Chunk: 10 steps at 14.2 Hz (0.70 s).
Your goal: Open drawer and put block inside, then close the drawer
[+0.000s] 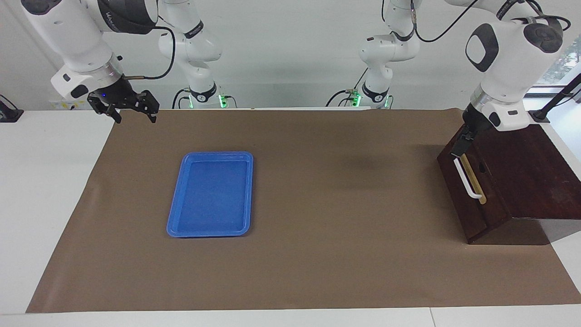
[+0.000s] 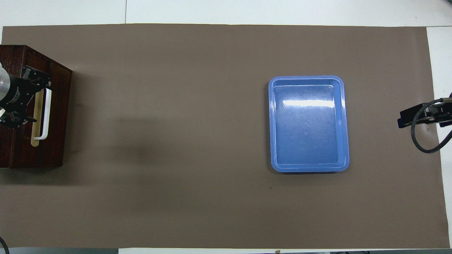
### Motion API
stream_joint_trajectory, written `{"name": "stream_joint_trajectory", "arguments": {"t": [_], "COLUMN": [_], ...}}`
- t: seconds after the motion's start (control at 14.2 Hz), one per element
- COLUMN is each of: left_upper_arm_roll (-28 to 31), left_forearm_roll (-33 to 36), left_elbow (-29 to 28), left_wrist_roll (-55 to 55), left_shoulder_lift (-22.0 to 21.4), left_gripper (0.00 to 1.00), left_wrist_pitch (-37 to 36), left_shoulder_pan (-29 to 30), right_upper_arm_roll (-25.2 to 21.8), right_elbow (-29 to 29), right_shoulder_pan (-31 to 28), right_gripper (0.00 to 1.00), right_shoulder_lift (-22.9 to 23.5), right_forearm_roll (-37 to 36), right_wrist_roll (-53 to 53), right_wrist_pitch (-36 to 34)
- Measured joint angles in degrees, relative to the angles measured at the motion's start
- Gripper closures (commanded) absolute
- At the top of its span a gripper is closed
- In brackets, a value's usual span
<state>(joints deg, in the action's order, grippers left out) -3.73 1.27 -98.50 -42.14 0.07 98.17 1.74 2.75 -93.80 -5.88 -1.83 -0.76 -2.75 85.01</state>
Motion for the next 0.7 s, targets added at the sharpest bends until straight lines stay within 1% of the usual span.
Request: {"name": "stream_joint_trajectory", "arguments": {"t": [0.14,0.35,0.49,0.7], "left_upper_arm_roll": [-0.4,-0.2,0.0,-0.4], "left_forearm_roll": [-0.2,-0.3,-0.8,-1.0], "left_elbow": [0.0,0.0,-0.1,-0.1], "left_wrist_roll": [9.4,22.8,26.8,28.0], "left_shoulder_lift": [-1.3,-2.0,-2.0,-2.1], "left_gripper": [0.0,0.0,0.0,0.0], "left_wrist_pitch": [-1.8,-3.4,-4.0,-4.3], "left_shoulder_pan": [0.0,0.1,0.2,0.0], "right_upper_arm_roll": [0.0,0.0,0.0,0.0], "right_elbow": [0.0,0.0,0.0,0.0], "right_shoulder_pan": [0.0,0.0,0.0,0.0], "right_gripper": [0.0,0.0,0.0,0.0], "right_shoulder_lift": [0.0,0.0,0.0,0.0], "right_forearm_roll": [0.0,0.0,0.0,0.0], "right_wrist_roll": [0.0,0.0,0.0,0.0], "right_wrist_pitch": [0.0,0.0,0.0,0.0]}}
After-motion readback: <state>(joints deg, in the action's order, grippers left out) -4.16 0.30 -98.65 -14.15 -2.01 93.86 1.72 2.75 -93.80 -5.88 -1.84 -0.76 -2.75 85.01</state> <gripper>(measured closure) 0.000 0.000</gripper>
